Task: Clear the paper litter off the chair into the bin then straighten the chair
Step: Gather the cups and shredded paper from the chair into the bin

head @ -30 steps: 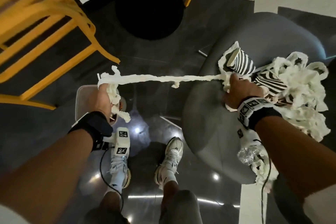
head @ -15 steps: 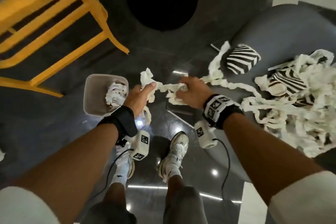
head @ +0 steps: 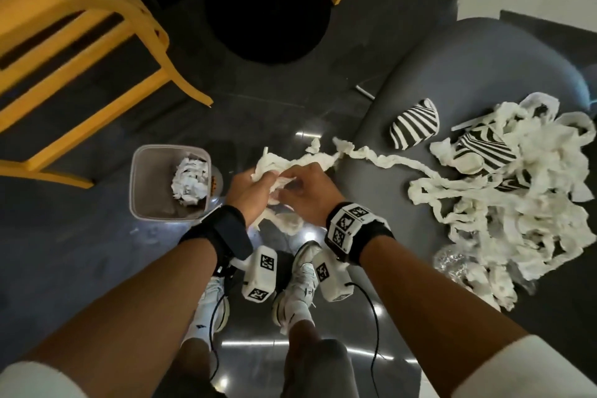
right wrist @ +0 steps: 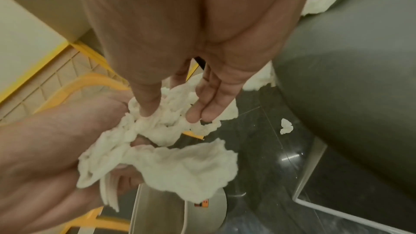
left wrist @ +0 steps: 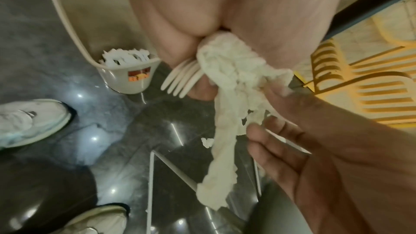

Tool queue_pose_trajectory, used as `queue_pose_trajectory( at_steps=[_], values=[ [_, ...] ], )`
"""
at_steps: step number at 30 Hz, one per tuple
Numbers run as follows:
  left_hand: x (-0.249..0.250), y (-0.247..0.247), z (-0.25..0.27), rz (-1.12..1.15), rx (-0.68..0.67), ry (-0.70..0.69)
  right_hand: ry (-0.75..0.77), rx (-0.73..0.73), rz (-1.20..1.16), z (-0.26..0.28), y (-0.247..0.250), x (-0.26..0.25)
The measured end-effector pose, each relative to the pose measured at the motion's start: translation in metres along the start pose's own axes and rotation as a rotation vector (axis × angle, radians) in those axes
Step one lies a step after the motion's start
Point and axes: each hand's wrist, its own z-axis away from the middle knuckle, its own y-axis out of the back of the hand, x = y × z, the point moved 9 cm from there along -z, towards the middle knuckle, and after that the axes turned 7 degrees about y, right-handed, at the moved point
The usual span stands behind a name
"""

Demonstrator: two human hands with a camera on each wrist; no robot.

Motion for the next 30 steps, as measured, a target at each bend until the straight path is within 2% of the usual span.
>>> queue_pose_trajectory(
  at_steps=[7,9,12,15,19,24,27,30],
  values=[
    [-0.049,0.101,-0.019,-0.033,0.165,0.033,-0.009,-0.152,-0.036,-0.011,-0.083,-0.035],
    [-0.057,0.133,-0.024,-0.017,0.213,0.030,0.034,-0.192,-0.039,-0.022,-0.117,-0.052],
    [-0.068,0.182,-0.035,0.012,0.292,0.041,0.117,-0.215,-0.177,-0.037,-0.158,-0.081],
    [-0.084,0.216,-0.050,0.009,0.320,0.070,0.073,-0.232,-0.288,-0.051,-0.190,-0.091],
    [-0.099,0.236,-0.071,-0.012,0.304,0.141,-0.043,-0.163,-0.291,-0.069,-0.208,-0.073],
    [-0.116,0.235,-0.109,0.065,0.247,0.188,-0.207,-0.137,-0.343,-0.103,-0.211,-0.025],
    [-0.130,0.227,-0.132,-0.006,0.209,0.215,-0.241,-0.096,-0.059,-0.131,-0.187,0.017],
    [-0.145,0.233,-0.161,-0.063,0.277,0.189,-0.366,-0.057,0.129,-0.164,-0.150,0.076]
  ],
)
